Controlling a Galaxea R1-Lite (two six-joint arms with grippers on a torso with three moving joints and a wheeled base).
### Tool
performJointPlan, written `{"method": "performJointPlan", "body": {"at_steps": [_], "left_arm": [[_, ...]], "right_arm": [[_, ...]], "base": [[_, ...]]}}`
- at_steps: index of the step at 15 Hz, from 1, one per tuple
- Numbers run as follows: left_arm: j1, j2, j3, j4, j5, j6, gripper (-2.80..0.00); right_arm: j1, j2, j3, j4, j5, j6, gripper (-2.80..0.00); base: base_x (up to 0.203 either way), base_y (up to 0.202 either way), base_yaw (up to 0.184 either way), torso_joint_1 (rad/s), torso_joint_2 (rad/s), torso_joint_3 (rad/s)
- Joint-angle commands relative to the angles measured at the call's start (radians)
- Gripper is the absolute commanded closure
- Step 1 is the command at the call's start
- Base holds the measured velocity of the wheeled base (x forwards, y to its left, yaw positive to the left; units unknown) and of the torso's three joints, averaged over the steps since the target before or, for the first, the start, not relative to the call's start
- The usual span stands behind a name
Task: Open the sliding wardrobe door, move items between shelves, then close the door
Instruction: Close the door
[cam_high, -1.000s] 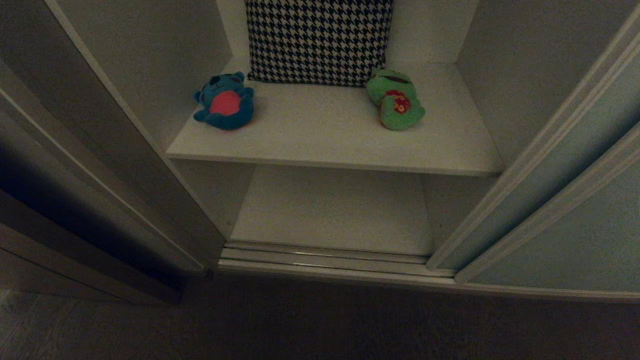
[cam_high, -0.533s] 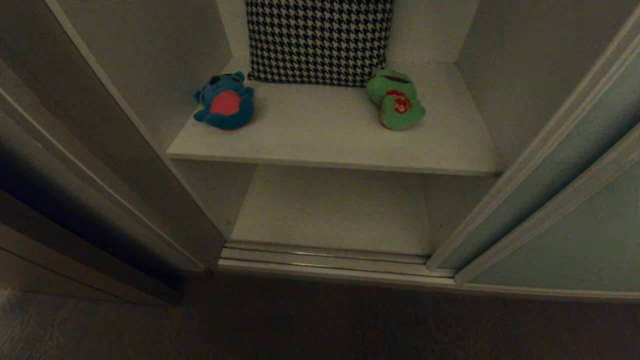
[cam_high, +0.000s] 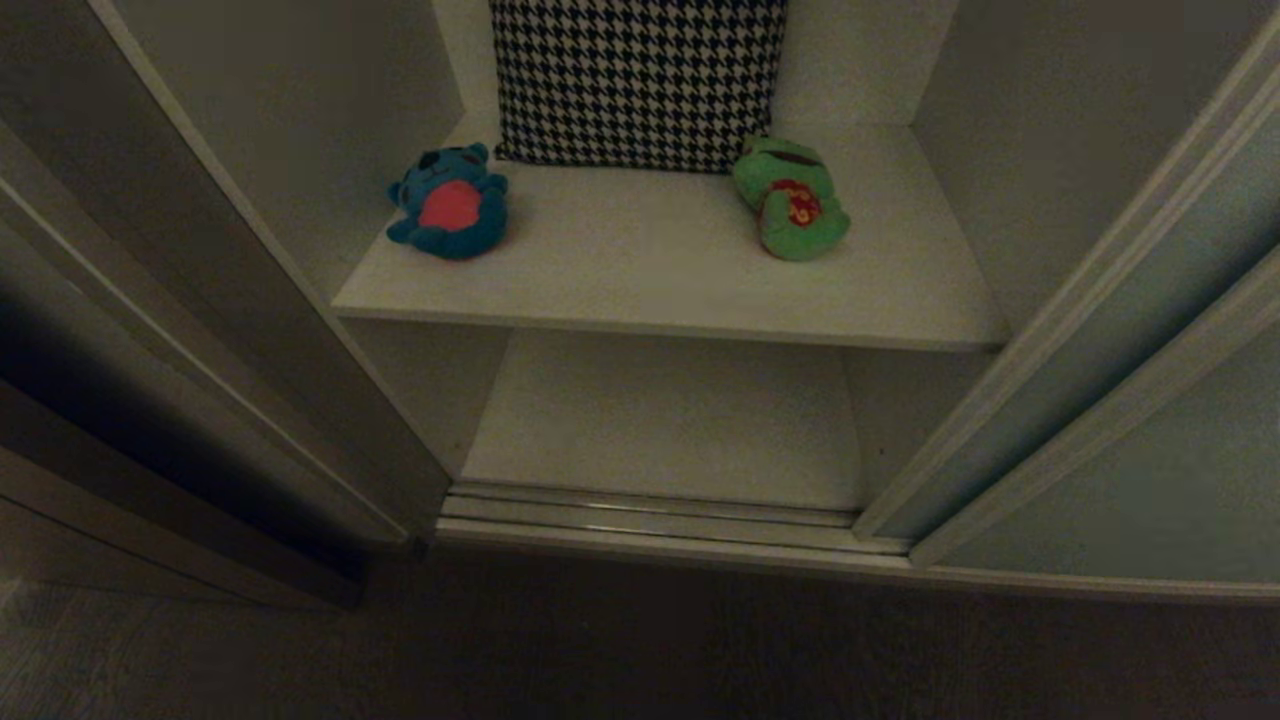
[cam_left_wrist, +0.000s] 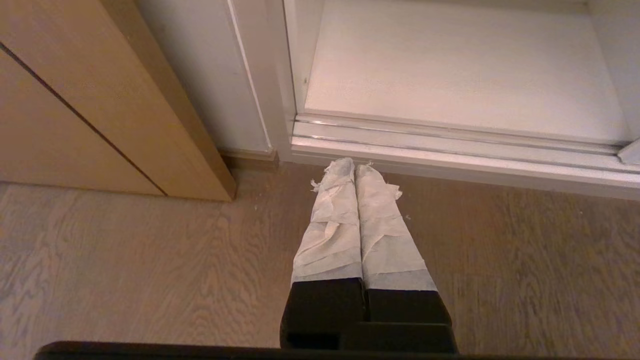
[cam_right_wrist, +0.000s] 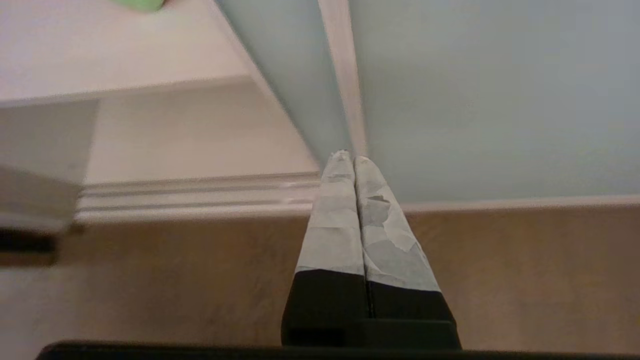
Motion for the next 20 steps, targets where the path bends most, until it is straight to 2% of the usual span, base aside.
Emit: {"method": "performJointPlan", "body": {"at_steps": [1,3,9,14,20], "left_arm": [[0.0,0.001,0.0,-0.001,0.0,0.0,0.0],[0.001,0.001,0.0,-0.001,0.0,0.0,0.0],[0.0,0.001,0.0,-0.001,0.0,0.0,0.0],[0.0,0.001,0.0,-0.001,0.0,0.0,0.0],[0.0,0.001,0.0,-0.001,0.0,0.0,0.0]], "right_arm": [[0.044,0.062,0.006,0.002,0.008,0.001,0.0],[0.087,0.098,-0.001,-0.002,0.003,-0.001,0.0],[0.096,0.219,-0.015,-0.12,-0.003,0.001,0.0],[0.154,0.24,-0.042,-0.126,-0.007,-0.001,0.0],[0.186,0.305,-0.06,-0.232,-0.09,0.0,0.0]], "base": [[0.0,0.0,0.0,0.0,0.0,0.0],[0.0,0.0,0.0,0.0,0.0,0.0],[0.0,0.0,0.0,0.0,0.0,0.0],[0.0,0.0,0.0,0.0,0.0,0.0],[0.0,0.0,0.0,0.0,0.0,0.0]]}}
